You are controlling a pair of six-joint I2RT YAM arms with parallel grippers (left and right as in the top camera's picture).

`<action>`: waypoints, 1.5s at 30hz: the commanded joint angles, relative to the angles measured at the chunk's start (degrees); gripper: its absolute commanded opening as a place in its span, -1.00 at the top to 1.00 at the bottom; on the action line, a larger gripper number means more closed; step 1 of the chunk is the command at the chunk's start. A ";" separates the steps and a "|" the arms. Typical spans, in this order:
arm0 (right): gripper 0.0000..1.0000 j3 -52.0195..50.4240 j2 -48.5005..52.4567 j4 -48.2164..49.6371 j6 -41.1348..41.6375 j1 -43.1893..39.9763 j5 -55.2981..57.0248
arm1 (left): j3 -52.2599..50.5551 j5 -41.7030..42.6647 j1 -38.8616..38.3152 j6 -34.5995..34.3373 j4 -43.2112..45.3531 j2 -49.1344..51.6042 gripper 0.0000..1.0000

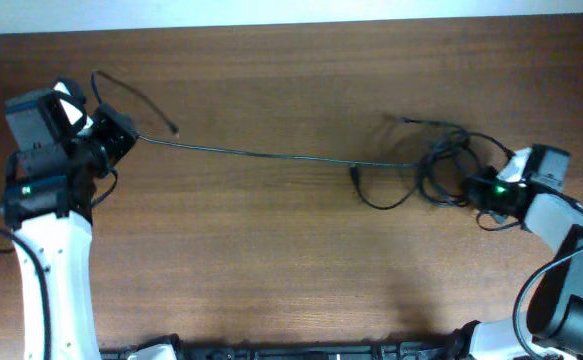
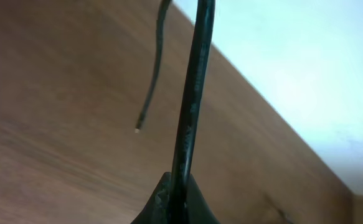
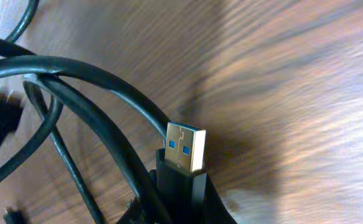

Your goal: Untangle cables

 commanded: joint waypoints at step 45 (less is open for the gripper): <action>-0.97 -0.26 -0.31 -15.30 -0.96 -9.03 3.76 | 22.64 -33.70 17.38 30.77 48.57 38.18 1.00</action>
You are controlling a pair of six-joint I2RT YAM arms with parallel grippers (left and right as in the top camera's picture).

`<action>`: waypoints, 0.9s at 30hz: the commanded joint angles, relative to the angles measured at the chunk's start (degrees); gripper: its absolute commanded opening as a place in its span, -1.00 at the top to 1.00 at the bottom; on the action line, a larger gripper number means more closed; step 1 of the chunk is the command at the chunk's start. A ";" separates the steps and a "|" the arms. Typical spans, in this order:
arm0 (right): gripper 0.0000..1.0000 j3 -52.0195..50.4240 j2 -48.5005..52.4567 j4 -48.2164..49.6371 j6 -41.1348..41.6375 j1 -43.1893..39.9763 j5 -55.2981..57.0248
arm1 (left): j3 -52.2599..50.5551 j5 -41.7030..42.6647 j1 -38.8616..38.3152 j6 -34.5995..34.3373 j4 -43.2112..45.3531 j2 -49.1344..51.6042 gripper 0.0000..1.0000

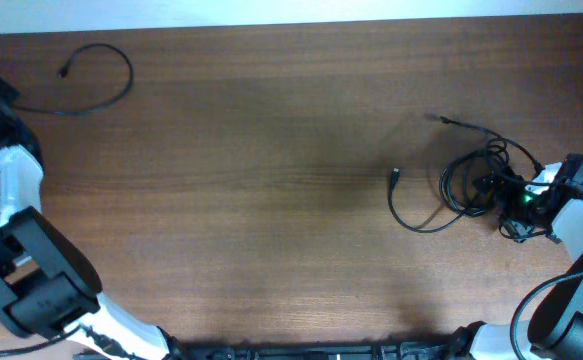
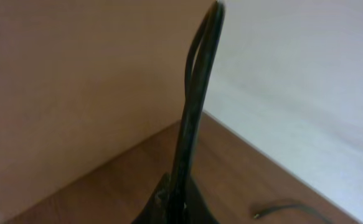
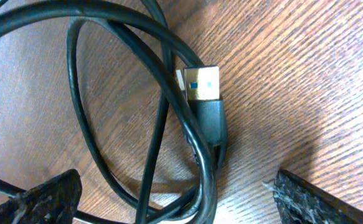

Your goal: Untangle cables

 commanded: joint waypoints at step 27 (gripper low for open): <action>-0.97 -3.06 2.84 -3.89 0.61 -0.31 3.74 | 22.16 18.82 7.15 -16.35 -40.83 -1.92 -0.97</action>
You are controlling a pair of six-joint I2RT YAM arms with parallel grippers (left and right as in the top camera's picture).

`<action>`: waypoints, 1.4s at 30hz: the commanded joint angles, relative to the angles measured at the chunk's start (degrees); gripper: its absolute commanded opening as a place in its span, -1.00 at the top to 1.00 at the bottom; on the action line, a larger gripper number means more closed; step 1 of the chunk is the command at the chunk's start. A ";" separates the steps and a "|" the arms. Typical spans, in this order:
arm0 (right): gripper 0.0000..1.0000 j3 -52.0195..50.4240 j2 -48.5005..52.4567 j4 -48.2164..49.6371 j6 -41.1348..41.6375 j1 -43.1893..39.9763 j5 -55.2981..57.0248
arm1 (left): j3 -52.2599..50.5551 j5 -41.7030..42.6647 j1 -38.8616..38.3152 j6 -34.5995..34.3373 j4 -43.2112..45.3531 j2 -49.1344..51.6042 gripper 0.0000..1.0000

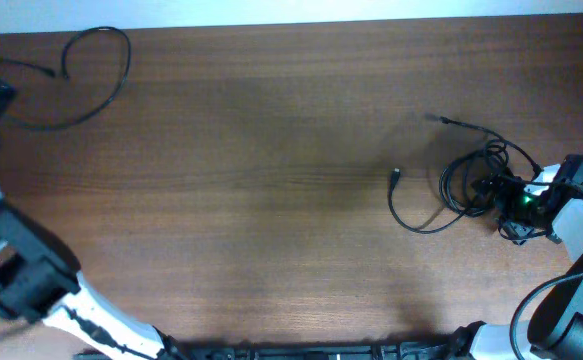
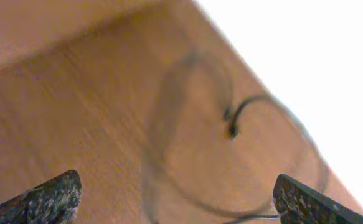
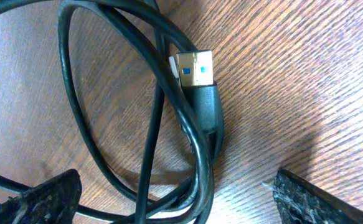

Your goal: Untangle cables

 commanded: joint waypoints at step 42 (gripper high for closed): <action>-0.97 -1.27 2.93 2.82 -3.87 21.99 -23.04 | -16.39 15.65 -41.48 -2.71 -42.75 -21.68 -1.00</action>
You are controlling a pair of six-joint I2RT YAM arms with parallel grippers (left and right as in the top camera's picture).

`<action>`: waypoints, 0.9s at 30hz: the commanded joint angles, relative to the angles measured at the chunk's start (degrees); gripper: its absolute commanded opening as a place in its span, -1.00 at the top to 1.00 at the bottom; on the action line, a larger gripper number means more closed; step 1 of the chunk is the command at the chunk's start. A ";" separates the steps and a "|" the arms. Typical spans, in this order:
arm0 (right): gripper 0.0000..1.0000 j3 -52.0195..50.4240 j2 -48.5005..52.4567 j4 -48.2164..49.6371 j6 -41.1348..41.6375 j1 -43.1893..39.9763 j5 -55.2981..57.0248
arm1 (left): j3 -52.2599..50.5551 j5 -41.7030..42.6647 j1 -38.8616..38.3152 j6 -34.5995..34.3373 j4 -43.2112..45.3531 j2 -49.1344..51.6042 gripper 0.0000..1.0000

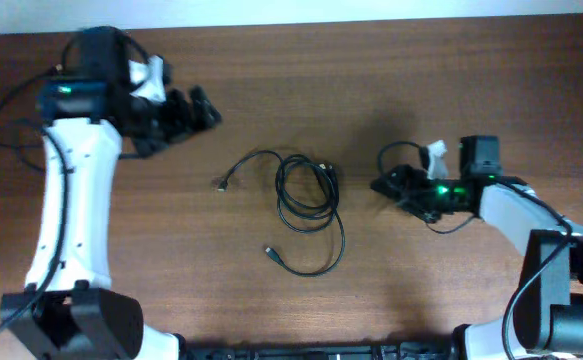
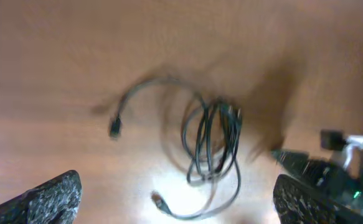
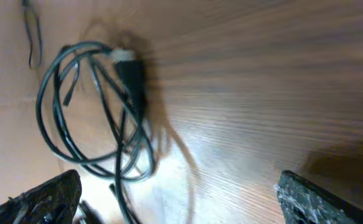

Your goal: Untangle cables

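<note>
A tangle of black cables point(image 1: 306, 195) lies in the middle of the brown table point(image 1: 271, 60). One thin end with a small plug point(image 1: 221, 184) curls out to its left, another plug end point(image 1: 271, 254) trails toward the front. My left gripper point(image 1: 199, 110) hangs open above and to the left of the tangle; its view shows the tangle point(image 2: 212, 143) below, blurred. My right gripper point(image 1: 383, 185) is open just right of it. In the right wrist view the coils point(image 3: 88, 130) and a black plug point(image 3: 130, 74) lie ahead of the empty jaws.
Thin black wire loops point(image 1: 411, 150) sit beside my right wrist, and another dark wire point(image 1: 1, 108) arcs behind the left arm at the far left. In the left wrist view the right arm point(image 2: 330, 171) shows at the lower right.
The tangle was at the right by my right gripper and a loose thin cable lay at the top left. Now a tangle lies mid-table and both open grippers have moved in beside it.
First my left gripper held a thin cable stretched across from the right-hand tangle, and my right was shut on a USB plug. Then the thin cable lay free at the top left and my right was open. Then my left was open. Now a tangle lies mid-table.
</note>
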 commanded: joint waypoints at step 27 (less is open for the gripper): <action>-0.98 0.50 0.28 -7.67 -0.74 -4.39 14.73 | -31.30 -2.51 -26.91 -28.55 34.88 0.44 -0.29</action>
